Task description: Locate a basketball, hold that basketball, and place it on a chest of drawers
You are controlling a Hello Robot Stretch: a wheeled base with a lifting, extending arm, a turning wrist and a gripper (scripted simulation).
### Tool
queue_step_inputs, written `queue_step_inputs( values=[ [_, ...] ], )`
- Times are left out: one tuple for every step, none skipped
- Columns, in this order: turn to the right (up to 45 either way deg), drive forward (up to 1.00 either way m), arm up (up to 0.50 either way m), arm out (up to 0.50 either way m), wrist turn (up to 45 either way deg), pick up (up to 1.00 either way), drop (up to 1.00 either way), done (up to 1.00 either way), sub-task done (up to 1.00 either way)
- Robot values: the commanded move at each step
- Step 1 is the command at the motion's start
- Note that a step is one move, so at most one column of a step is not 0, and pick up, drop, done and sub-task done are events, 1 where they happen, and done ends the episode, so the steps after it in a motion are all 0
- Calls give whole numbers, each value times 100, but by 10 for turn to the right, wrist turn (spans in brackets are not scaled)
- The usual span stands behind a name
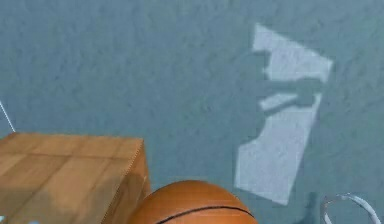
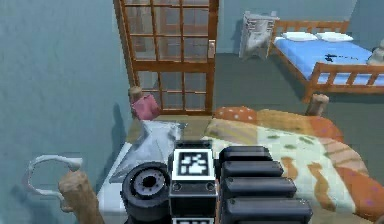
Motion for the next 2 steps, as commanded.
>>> queue_step_inputs(
  values=[
    [450, 0, 0, 0, 0, 0, 0, 0, 0],
    [-450, 0, 0, 0, 0, 0, 0, 0, 0]
  ],
)
